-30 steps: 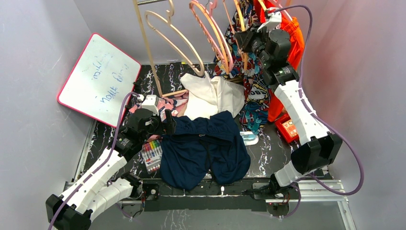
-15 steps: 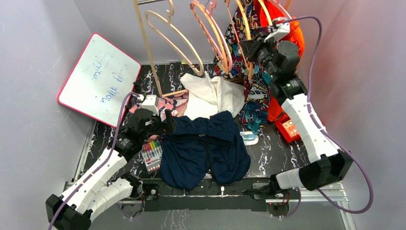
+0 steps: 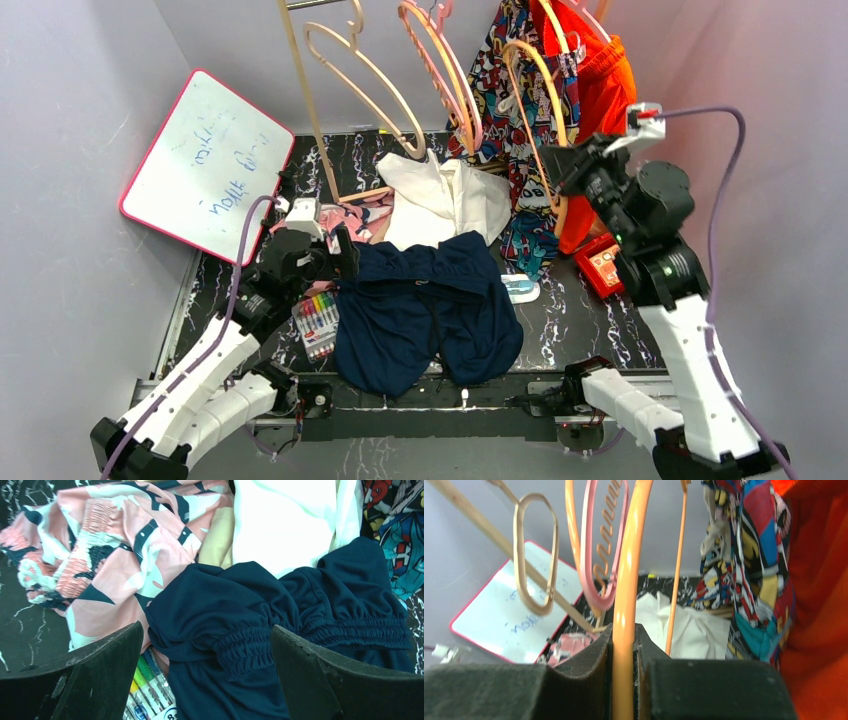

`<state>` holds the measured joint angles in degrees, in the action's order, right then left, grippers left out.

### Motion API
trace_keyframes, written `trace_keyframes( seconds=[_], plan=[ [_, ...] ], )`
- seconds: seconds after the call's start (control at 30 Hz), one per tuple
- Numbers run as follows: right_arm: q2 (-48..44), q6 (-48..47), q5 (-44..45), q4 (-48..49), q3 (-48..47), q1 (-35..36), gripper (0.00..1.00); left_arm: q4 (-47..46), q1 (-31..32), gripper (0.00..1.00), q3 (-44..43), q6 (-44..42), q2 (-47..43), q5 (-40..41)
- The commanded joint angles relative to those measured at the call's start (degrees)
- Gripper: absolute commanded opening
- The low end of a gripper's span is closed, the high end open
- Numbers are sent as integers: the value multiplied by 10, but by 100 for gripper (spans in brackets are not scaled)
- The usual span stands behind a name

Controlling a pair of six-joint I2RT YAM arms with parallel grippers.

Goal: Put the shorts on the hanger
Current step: Pick up the hanger from the clothesline.

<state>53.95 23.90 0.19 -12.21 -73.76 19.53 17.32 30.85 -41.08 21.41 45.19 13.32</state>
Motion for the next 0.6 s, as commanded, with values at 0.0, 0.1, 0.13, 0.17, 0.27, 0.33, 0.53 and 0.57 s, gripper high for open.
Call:
trace_keyframes(
  seconds=[0.0,0.1,0.13,0.17,0.27,0.33,0.53,0.57],
  plan=[
    [-79,26,-18,-114,12,1,0,12,-3,96,-1,-6,-39,52],
    [-119,44,-27,-201,10,1,0,38,-2,96,-9,11,-46,79],
    [-132,47,-29,-225,6,1,0,43,-2,96,-13,16,-49,84],
    [-142,46,-33,-249,-2,1,0,49,-2,96,-17,21,-52,87],
    [-156,35,-51,-318,-39,1,0,63,-2,96,-35,26,-65,73],
    [-156,18,-86,-352,-59,1,0,68,-2,96,-52,23,-76,58],
    [-128,-31,-188,-455,-82,0,0,77,-2,98,-88,-17,-116,-15],
    [-128,-32,-181,-464,-82,1,0,78,-2,98,-92,-30,-119,-38]
  ],
)
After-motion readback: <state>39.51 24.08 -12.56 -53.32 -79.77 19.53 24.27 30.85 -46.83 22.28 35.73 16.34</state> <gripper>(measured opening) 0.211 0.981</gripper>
